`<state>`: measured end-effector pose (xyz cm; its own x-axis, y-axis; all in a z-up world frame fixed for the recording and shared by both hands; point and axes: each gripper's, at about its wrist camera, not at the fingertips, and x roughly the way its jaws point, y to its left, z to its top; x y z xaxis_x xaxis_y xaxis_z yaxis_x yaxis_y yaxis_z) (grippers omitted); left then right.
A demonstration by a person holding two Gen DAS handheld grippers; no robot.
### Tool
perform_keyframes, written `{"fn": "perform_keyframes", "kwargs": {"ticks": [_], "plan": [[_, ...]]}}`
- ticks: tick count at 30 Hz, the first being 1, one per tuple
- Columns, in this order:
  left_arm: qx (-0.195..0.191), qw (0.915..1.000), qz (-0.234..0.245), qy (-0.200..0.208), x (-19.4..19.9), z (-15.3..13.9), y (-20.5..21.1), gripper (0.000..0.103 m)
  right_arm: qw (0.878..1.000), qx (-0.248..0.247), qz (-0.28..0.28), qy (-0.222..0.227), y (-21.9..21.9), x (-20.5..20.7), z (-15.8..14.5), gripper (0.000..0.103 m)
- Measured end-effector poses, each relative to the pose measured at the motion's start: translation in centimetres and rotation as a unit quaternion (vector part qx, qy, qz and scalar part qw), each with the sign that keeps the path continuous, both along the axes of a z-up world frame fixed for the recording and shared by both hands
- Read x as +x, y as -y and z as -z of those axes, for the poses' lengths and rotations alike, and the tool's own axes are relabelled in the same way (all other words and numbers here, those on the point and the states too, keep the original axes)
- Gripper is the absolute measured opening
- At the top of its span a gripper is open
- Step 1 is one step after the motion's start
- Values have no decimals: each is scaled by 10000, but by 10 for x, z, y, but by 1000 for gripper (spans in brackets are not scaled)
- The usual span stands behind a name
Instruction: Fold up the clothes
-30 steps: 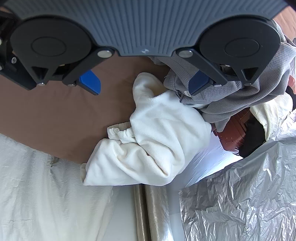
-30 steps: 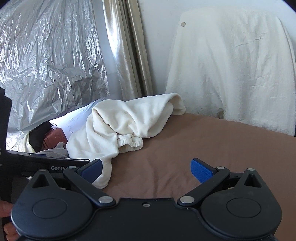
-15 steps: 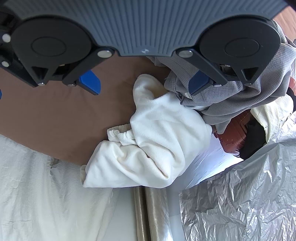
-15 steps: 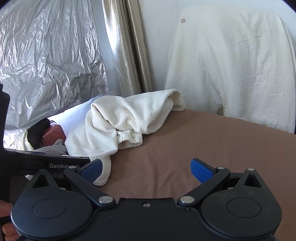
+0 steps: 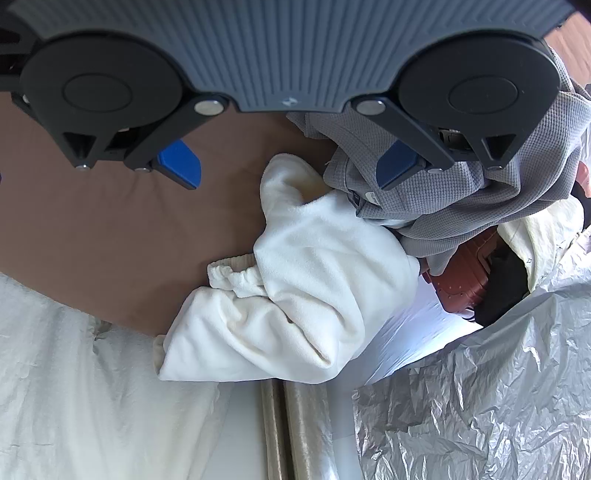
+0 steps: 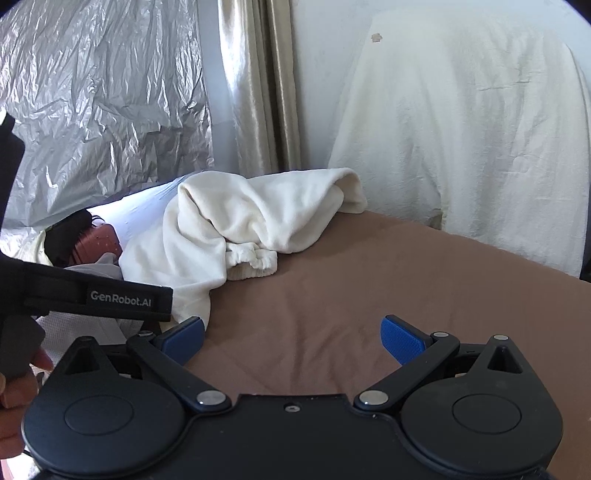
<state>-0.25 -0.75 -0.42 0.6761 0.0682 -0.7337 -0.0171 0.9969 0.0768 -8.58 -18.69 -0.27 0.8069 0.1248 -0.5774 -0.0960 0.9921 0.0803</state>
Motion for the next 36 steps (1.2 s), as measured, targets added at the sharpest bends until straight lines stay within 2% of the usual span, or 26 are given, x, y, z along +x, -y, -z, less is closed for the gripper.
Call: {"fn": "perform_keyframes", "kwargs": {"ticks": [24,29,31,34,36], "plan": [[20,9999,-59,-101,4,5,1,103,9999,120,-37,-68,1,3,3,103],[-179,9986,-402,287,12,13,-1,103,9988,336,-248,244,8,14,1,103],[-63,9977,-505,456,16,18,1,103,9968,674,-323,301,18,24,5,103],[263,9966,-593,514,28,26,7,102,9893,1426,-306,68,38,45,22,103],[293,9957,-668,573,42,30,7,102,9818,1861,-383,-61,48,56,34,103]]}}
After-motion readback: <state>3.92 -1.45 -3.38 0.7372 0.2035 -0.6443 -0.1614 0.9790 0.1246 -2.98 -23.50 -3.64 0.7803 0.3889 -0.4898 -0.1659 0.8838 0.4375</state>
